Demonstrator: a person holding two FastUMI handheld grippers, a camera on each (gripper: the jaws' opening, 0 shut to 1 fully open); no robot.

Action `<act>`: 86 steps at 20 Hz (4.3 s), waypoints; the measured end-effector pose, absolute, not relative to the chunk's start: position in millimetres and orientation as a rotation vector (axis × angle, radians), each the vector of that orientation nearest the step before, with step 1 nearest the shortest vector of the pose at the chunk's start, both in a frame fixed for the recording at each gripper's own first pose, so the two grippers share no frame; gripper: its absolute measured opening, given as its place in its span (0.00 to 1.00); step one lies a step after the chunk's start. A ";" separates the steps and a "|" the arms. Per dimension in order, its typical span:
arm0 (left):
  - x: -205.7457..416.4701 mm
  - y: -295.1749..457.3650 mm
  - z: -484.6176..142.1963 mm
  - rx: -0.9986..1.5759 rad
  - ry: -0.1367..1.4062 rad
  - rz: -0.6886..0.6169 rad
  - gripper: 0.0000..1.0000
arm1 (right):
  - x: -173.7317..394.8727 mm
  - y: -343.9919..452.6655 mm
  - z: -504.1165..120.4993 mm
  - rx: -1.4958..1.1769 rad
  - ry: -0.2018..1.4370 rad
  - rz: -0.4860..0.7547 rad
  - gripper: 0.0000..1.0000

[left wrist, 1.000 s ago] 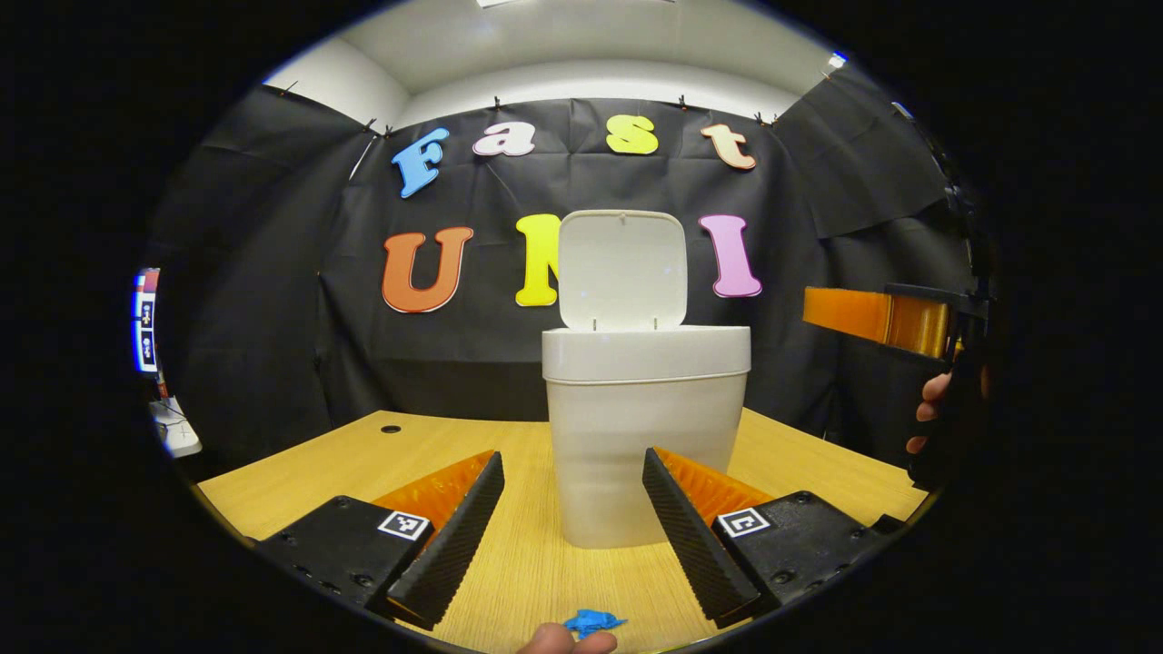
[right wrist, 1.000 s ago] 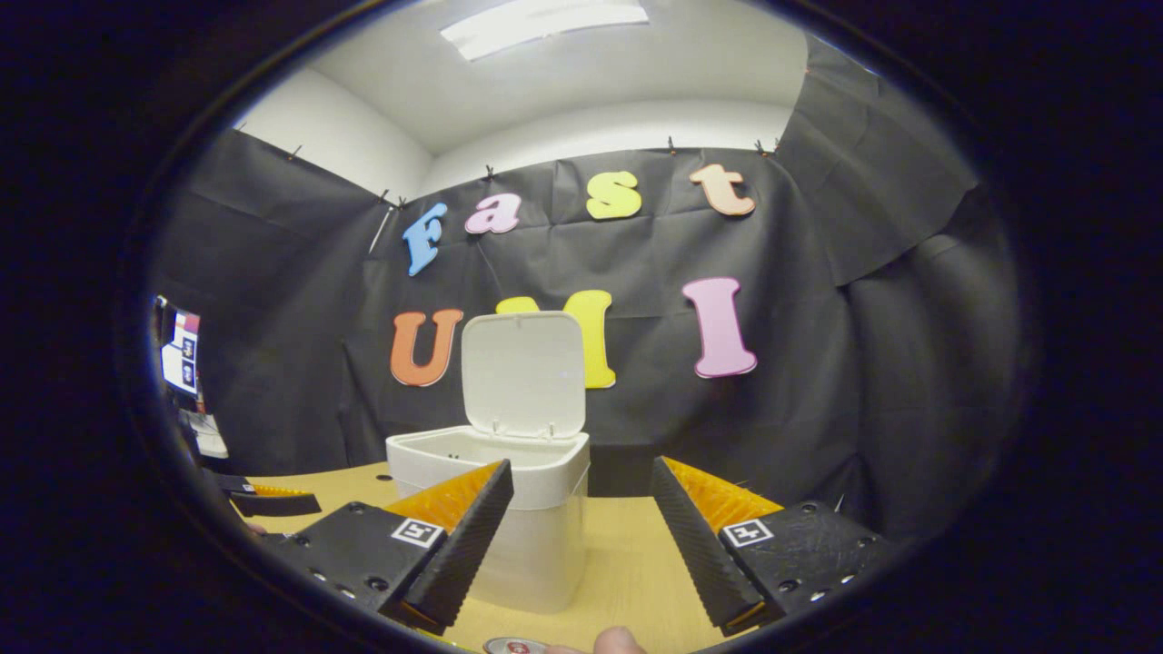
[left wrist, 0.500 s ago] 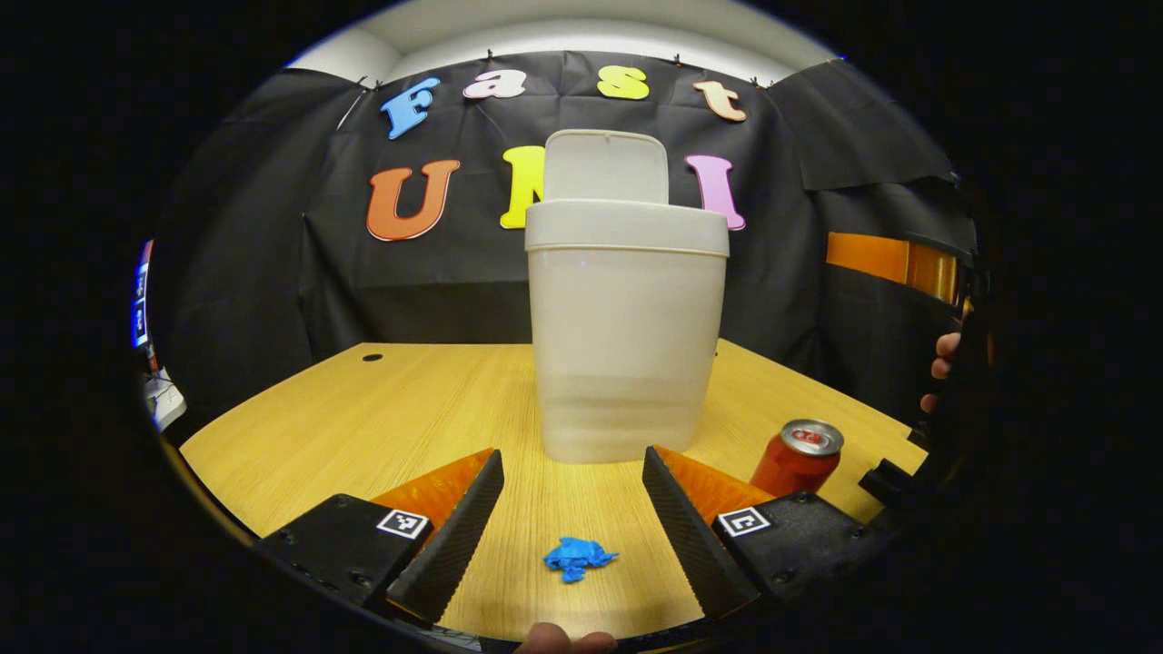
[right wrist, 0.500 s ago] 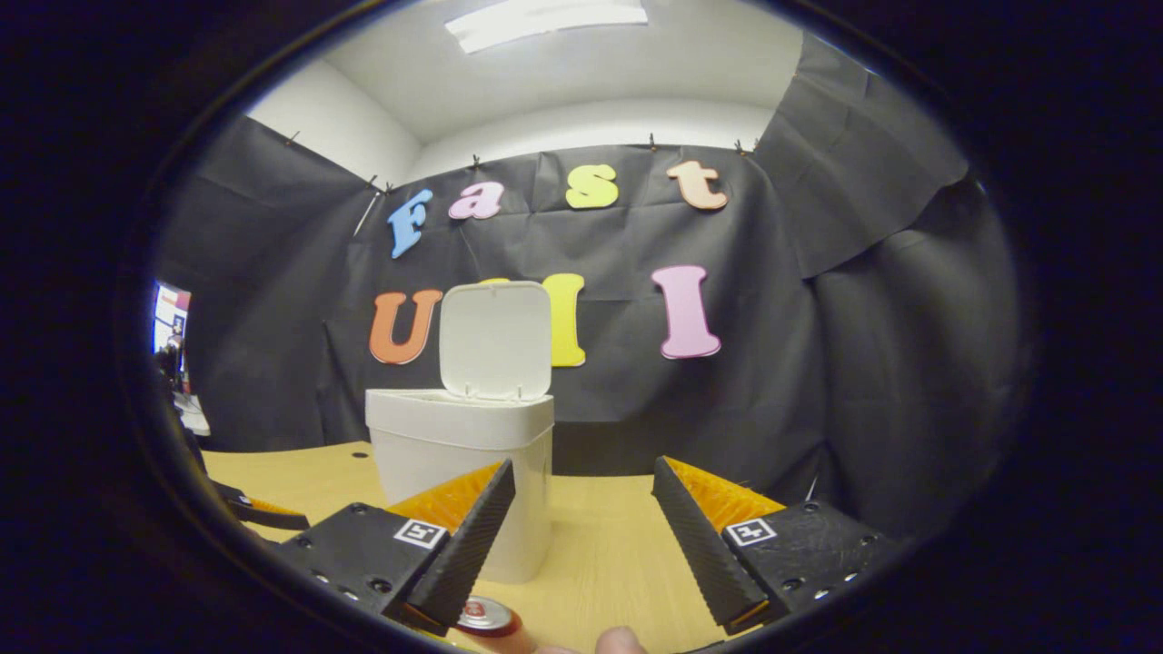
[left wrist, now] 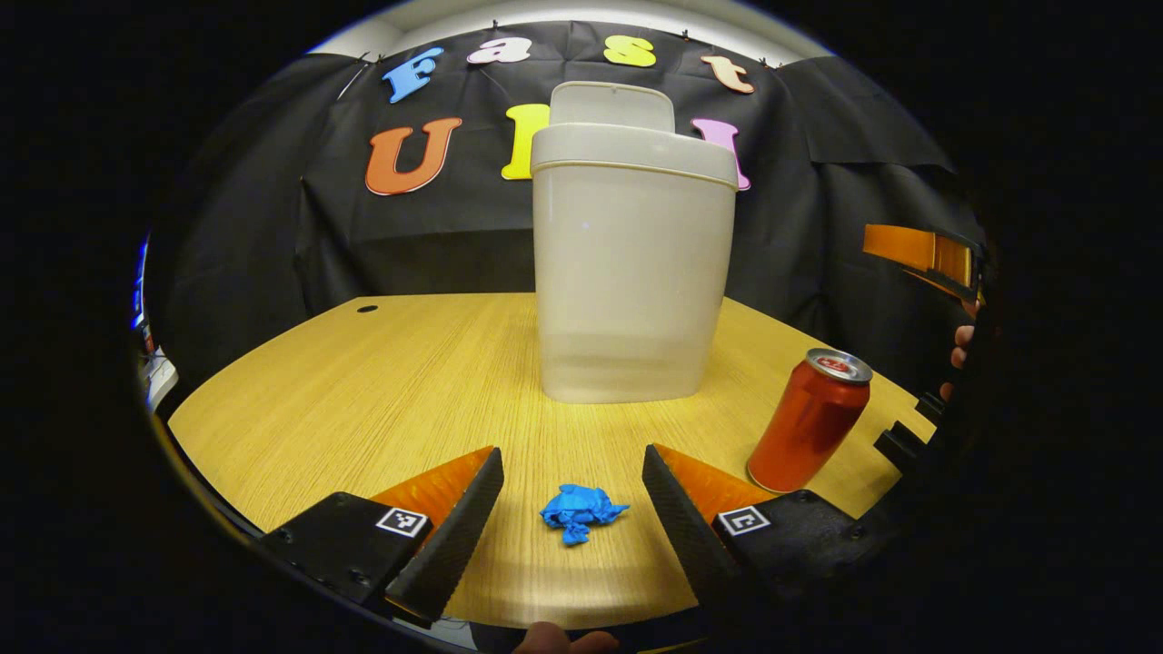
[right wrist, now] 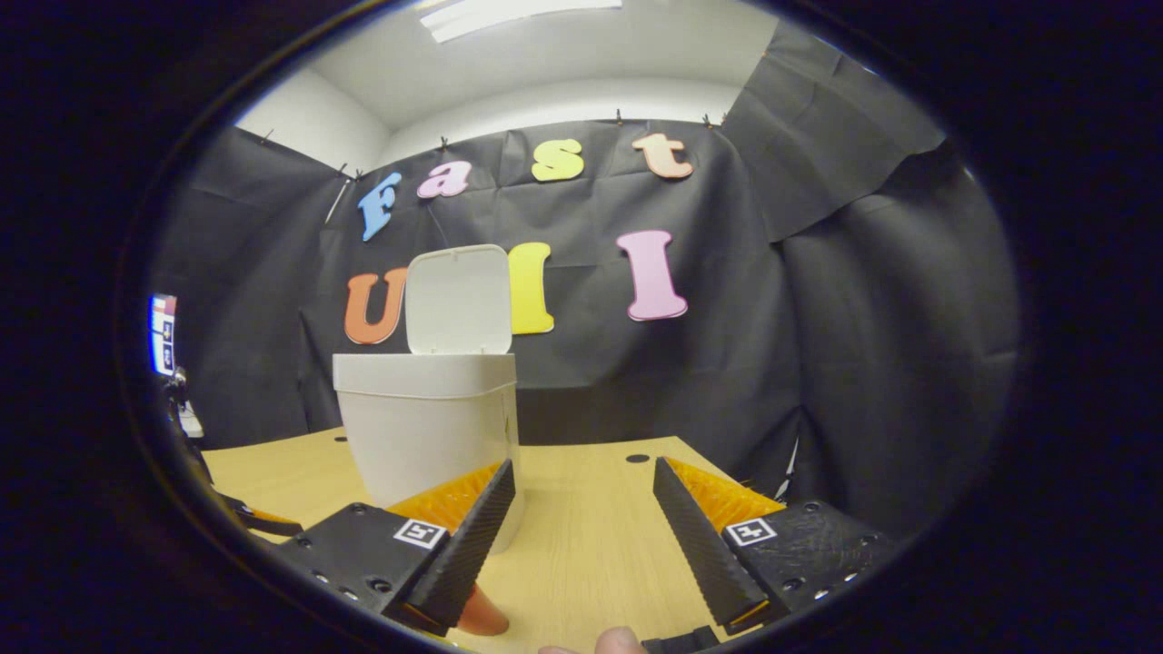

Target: Press the lid of the desktop garbage bin to open it, pick up the crumpled paper on the desktop and throw it into the bin, then pick up the pop can on the desktop and drop it into the bin, and finally close the garbage bin lid.

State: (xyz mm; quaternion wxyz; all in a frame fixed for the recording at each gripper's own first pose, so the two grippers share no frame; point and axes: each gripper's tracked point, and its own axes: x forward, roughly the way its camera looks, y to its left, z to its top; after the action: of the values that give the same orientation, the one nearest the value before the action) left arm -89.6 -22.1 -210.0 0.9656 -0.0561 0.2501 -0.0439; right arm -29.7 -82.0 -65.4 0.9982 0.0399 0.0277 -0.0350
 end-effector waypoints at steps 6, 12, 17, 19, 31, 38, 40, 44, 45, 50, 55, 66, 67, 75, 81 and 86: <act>-92.3 -20.6 -231.3 -0.120 0.575 -0.066 0.99 | -35.5 -88.7 -82.9 0.094 0.084 -0.066 0.93; -92.1 -14.0 -242.8 -0.114 0.615 -0.036 0.87 | -40.6 -89.1 -95.0 0.104 0.105 -0.062 0.96; -91.5 0.7 -244.7 -0.099 0.620 0.017 0.55 | -48.5 -73.2 -94.5 0.087 0.092 -0.010 0.96; -92.1 2.0 -245.1 -0.100 0.613 0.027 0.45 | -51.3 -68.2 -91.3 0.077 0.075 0.011 0.96; -82.9 -5.2 -234.6 -0.111 0.516 -0.030 0.25 | -100.7 -42.1 -121.2 0.067 0.131 0.089 0.96; -71.0 0.8 -205.6 -0.091 0.438 -0.003 0.25 | -123.8 -24.9 -156.6 0.064 0.224 0.105 0.96; -71.1 1.7 -199.2 -0.096 0.423 -0.003 0.24 | -125.2 -16.6 -171.1 0.053 0.263 0.116 0.96; -70.8 6.6 -190.4 -0.101 0.402 -0.001 0.24 | -120.1 -2.0 -195.6 0.021 0.331 0.134 0.96; -70.9 9.8 -189.5 -0.109 0.403 0.002 0.24 | -116.5 2.5 -205.1 0.015 0.356 0.139 0.96; -68.1 20.7 -188.8 -0.122 0.407 0.015 0.24 | -104.1 14.4 -223.0 0.015 0.406 0.150 0.94; -55.9 29.6 -176.7 -0.128 0.365 0.019 0.25 | -88.7 21.6 -240.0 0.021 0.465 0.159 0.94; -29.1 45.0 -150.3 -0.117 0.297 0.041 0.24 | -65.5 27.1 -241.0 0.012 0.480 0.155 0.94; -26.9 46.4 -144.6 -0.119 0.284 0.044 0.24 | -65.0 27.1 -242.0 0.014 0.478 0.157 0.92; -4.7 45.3 -97.1 -0.117 0.185 0.033 0.24 | -63.6 19.1 -220.2 0.041 0.427 0.160 0.81; 20.4 40.8 -63.3 -0.134 0.121 0.017 0.24 | -65.5 8.3 -203.1 0.080 0.393 0.154 0.81; 44.3 28.3 -9.8 -0.144 0.043 -0.034 0.24 | -67.1 -0.3 -198.2 0.110 0.375 0.154 0.81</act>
State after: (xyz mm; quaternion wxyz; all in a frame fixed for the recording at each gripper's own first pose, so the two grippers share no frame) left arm 44.3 28.3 -9.8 0.9970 -0.0719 0.0217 -0.0172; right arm -67.1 -0.3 -198.2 0.9780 0.0547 0.1860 0.0767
